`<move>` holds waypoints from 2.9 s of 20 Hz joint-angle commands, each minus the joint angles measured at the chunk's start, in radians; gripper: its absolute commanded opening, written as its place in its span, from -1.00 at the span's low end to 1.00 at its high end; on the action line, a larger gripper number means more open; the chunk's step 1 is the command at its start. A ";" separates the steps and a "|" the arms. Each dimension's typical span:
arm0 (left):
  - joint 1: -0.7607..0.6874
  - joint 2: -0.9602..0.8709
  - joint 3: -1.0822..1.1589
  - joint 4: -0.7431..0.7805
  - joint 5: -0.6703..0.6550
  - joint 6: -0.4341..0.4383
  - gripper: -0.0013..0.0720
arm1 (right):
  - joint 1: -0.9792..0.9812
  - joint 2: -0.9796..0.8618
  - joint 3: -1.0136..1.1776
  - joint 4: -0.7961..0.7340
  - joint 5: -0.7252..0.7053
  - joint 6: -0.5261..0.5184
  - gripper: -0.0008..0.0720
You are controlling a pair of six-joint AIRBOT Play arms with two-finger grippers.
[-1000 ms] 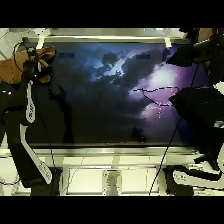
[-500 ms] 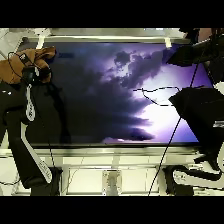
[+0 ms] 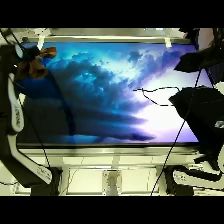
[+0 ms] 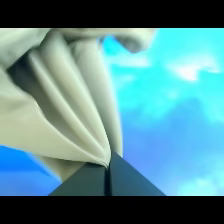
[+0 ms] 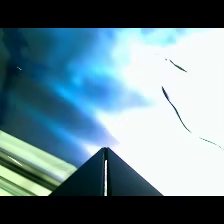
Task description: Fold the clothes and pants, and hang the long-sleeved shirts on hangers.
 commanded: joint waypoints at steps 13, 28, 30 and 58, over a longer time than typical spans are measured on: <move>-1.012 0.417 -0.416 -0.004 -0.394 0.116 -0.90 | 0.000 0.012 0.006 -0.172 0.003 -0.080 -0.94; -0.772 1.026 -0.842 0.622 -0.732 -0.177 0.25 | -0.045 -0.101 -0.026 0.027 -0.033 0.017 -0.94; -0.709 1.201 -1.124 0.515 -0.698 -0.289 0.43 | -0.045 -0.122 -0.026 0.085 -0.033 0.017 -0.94; 0.193 0.624 -1.678 -1.454 0.233 0.543 0.51 | -0.016 -0.156 -0.026 0.168 -0.034 -0.017 -0.02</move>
